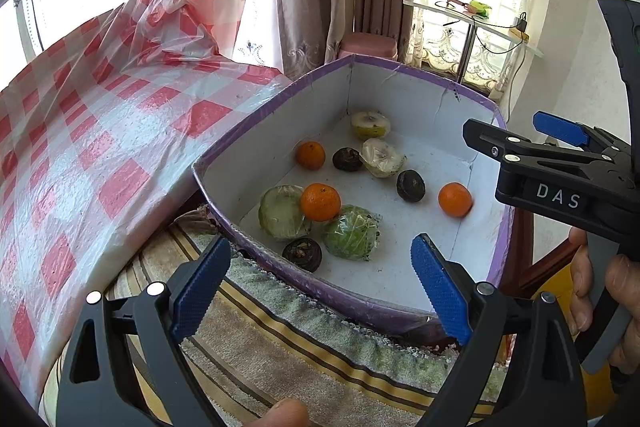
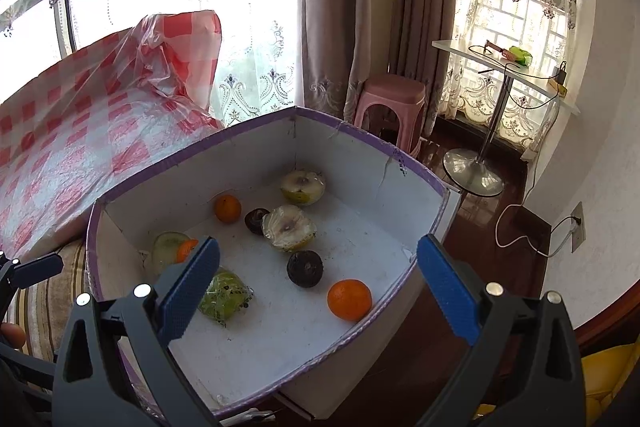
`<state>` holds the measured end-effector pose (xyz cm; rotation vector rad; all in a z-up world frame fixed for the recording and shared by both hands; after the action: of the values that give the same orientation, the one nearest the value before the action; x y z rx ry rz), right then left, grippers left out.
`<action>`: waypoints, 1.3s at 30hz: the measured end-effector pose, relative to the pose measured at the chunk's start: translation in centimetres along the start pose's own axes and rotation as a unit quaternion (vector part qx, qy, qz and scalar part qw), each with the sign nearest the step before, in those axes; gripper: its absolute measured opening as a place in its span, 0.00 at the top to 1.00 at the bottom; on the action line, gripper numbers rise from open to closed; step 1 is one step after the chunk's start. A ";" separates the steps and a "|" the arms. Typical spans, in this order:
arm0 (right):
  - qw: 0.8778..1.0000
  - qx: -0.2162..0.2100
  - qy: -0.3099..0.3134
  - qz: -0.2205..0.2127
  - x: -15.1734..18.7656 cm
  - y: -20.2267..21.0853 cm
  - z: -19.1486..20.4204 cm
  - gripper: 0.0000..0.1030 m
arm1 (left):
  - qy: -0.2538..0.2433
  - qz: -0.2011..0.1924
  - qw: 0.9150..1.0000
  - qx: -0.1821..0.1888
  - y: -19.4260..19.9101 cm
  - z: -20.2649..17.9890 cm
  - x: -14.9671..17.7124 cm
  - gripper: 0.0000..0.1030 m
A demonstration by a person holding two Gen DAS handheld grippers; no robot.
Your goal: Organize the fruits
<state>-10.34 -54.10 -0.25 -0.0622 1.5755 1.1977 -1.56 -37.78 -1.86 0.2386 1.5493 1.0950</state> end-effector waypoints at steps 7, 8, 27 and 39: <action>1.000 0.001 -0.002 0.002 0.1 -0.1 0.0 0.04 | 0.000 0.001 1.000 0.000 -0.1 0.0 0.1 0.14; 1.000 0.001 -0.002 0.003 0.1 -0.1 0.0 0.04 | 0.000 0.001 1.000 0.000 -0.1 0.0 0.1 0.14; 1.000 0.000 -0.004 0.007 0.3 -0.4 0.3 0.04 | 0.001 0.002 1.000 0.001 -0.2 0.0 0.2 0.14; 1.000 -0.001 -0.005 0.009 0.3 -0.4 0.3 0.04 | 0.001 0.003 1.000 0.001 -0.2 0.0 0.2 0.14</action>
<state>-10.01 -53.88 -0.73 -0.0428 1.5683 1.2122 -1.49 -37.77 -2.15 0.2430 1.5520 1.0985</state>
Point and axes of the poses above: each gripper's, at about its wrist camera, not at the fingertips, and y roughly against the way its jaws point, z to its left, x to its underside, the point moved 5 cm from there along -y, roughly the way its jaws point, and after that the axes turned 9 degrees about -y, right-handed, at the moved point
